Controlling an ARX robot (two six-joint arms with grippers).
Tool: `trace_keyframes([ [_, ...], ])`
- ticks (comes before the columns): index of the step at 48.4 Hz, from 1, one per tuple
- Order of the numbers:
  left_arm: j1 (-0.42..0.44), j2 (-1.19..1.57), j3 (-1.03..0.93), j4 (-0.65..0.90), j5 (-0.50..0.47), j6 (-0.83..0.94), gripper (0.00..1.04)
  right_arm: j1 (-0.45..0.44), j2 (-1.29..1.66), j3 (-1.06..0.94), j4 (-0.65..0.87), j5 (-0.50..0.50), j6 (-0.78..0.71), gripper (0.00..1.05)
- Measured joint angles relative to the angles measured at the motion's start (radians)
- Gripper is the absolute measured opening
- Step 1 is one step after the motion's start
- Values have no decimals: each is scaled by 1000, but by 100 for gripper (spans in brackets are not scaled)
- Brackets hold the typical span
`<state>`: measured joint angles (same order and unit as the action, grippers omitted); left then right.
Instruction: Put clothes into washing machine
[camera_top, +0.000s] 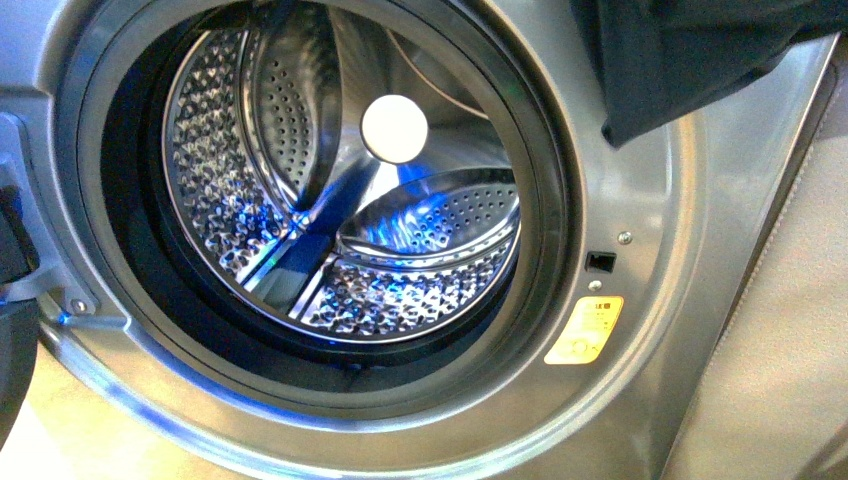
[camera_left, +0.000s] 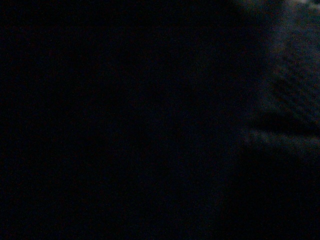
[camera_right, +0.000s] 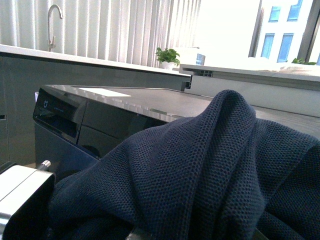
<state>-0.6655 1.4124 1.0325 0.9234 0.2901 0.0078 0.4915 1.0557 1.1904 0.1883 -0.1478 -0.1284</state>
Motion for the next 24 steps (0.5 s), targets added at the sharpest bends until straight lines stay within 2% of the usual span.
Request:
trace_keyframes([
  [2,0,2,5,-2,-16,2,98,0,0,0,0,0,0,6],
  [5,0,2,7,-3,-40,5,91,0,0,0,0,-1,0,6],
  [11,13,0,7,0,-63,-5,67,0,0,0,0,-3,-2,7],
  [13,18,-2,7,1,-64,-7,58,0,0,0,0,-4,-1,17],
  [16,23,-6,6,2,-64,-9,50,0,0,0,0,-8,-1,26],
  [24,59,-33,-23,9,-64,-32,26,3,0,1,2,-16,-1,61],
])
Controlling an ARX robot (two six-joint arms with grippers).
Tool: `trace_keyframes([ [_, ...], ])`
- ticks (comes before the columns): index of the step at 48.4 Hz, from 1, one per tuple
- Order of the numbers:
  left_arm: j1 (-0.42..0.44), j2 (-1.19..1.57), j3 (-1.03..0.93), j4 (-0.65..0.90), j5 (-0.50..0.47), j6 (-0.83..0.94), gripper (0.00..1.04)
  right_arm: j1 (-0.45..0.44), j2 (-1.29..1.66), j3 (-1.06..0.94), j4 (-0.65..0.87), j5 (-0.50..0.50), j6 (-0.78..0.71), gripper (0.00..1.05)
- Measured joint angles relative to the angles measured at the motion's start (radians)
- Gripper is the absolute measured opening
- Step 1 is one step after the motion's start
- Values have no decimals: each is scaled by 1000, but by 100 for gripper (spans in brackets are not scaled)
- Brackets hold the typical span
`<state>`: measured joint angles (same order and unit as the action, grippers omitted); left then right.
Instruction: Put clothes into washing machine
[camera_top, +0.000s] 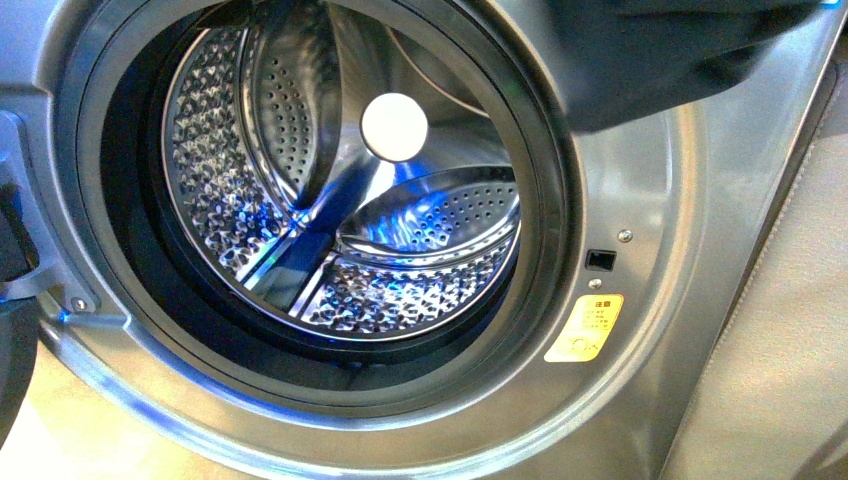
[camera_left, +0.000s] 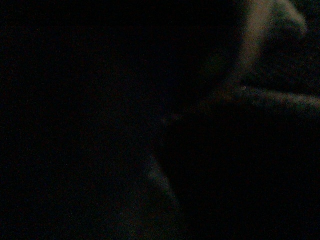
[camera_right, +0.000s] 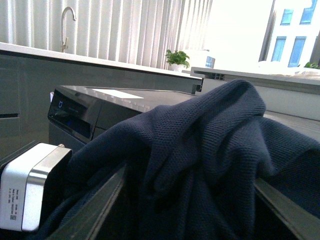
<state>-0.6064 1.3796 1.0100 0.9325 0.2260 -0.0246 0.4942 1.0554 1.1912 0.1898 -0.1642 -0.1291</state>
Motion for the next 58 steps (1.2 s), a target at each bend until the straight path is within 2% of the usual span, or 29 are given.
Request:
trace_keyframes([
  [6,43,-21,-42,4,1,-12,22,0,0,0,0,0,0,84],
  [12,93,-31,-77,2,10,-29,22,0,0,1,0,0,1,99],
  [21,201,-38,-164,10,72,-60,22,0,0,1,0,0,1,97],
  [28,321,-49,-294,86,153,-71,22,0,0,1,0,0,1,97],
  [36,436,-34,-433,196,198,-81,22,0,0,1,0,0,1,97],
  [47,518,54,-541,352,213,-88,22,0,0,1,0,0,1,97],
  [58,545,174,-553,403,171,-88,22,0,0,1,0,0,1,97],
])
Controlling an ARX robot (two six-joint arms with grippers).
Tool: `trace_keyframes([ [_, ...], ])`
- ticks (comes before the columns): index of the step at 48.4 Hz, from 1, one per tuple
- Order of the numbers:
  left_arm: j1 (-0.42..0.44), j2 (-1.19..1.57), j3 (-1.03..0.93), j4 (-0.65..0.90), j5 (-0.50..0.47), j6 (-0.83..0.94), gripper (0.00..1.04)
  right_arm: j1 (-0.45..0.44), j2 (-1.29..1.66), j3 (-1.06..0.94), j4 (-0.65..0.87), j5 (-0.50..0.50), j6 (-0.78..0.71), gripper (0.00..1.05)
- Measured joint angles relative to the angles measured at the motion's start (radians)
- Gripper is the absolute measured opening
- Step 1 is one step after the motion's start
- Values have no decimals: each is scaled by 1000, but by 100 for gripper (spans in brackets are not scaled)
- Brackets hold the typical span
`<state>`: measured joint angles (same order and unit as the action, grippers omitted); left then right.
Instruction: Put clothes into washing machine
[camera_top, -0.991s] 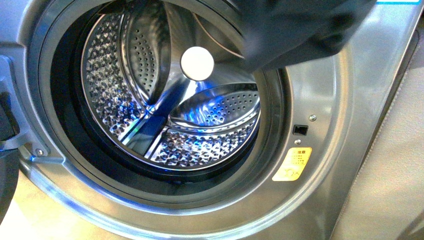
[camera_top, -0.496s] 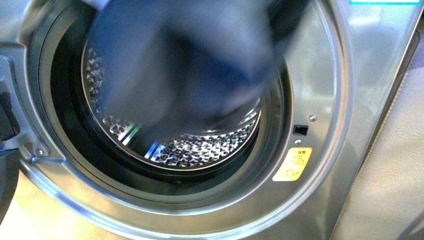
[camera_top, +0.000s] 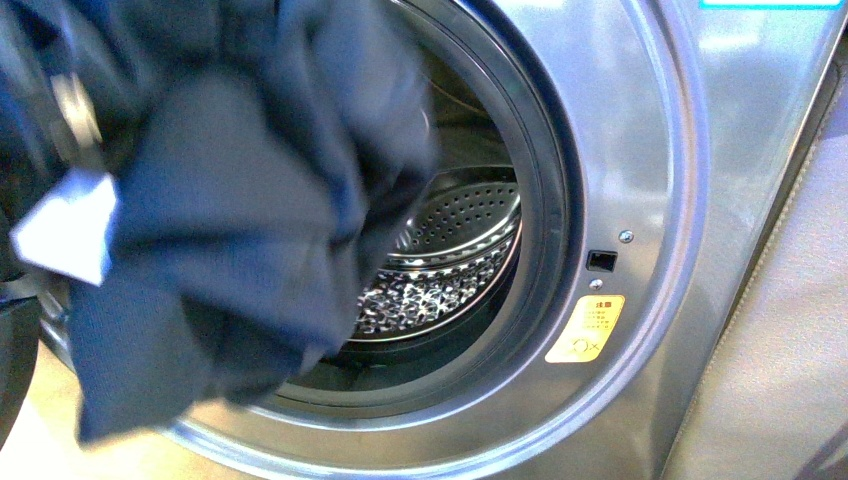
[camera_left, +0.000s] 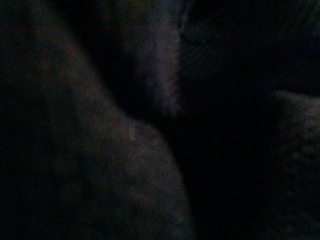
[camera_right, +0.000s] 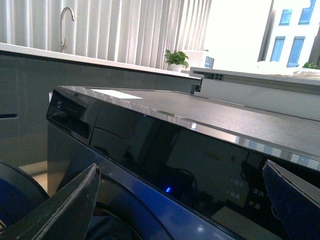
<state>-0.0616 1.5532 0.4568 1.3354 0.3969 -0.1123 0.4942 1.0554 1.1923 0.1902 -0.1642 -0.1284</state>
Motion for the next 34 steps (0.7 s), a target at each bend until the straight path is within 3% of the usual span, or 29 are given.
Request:
trace_keyframes([
  [15,-15,179,105,-124,-204,34,22,0,0,0,0,0,0,97],
  [34,-92,355,264,-148,-285,50,22,0,0,0,0,0,0,97],
])
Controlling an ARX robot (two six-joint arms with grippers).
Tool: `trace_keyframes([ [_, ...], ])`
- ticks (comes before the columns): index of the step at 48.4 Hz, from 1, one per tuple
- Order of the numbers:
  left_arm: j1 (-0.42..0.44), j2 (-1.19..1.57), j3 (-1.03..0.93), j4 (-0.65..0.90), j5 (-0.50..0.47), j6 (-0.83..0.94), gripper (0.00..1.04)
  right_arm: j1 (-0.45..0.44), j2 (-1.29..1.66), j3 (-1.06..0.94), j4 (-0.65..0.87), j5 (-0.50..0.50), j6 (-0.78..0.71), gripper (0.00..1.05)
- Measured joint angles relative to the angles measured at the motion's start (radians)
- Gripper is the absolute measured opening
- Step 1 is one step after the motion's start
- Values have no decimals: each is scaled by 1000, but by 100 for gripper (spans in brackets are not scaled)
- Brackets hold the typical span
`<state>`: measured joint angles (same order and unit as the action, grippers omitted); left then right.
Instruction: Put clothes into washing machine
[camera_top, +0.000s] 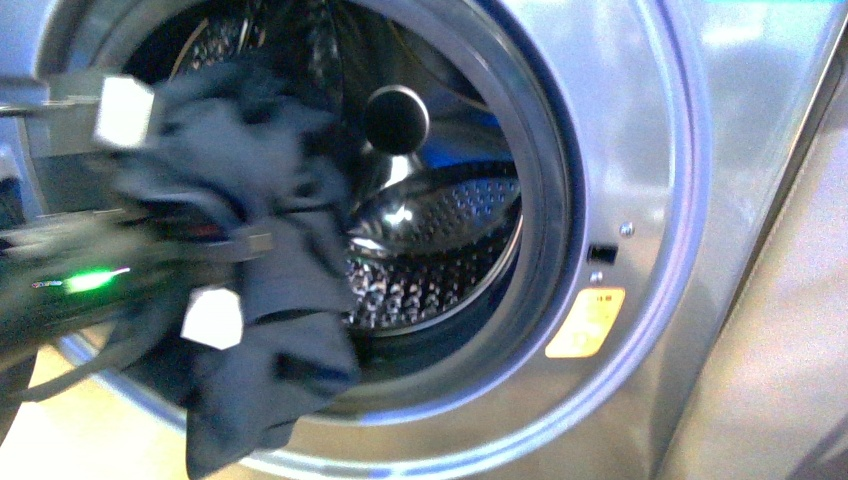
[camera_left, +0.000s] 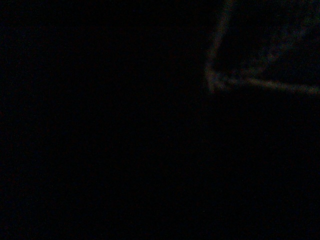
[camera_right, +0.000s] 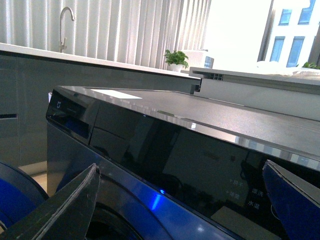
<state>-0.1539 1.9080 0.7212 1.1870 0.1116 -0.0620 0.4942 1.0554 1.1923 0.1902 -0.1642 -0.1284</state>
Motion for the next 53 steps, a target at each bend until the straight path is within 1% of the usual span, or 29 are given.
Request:
trace_keyframes([
  [9,-20,77,95,-45,-46,6,22,0,0,0,0,0,0,97],
  [21,-22,160,236,-146,-107,-43,22,0,0,0,0,0,0,97],
  [30,-27,228,337,-200,-146,-44,22,0,0,0,0,0,0,97],
  [44,-39,301,444,-218,-192,-68,22,0,0,0,0,0,0,97],
  [53,-53,343,509,-192,-254,-78,22,0,0,0,0,0,0,97],
])
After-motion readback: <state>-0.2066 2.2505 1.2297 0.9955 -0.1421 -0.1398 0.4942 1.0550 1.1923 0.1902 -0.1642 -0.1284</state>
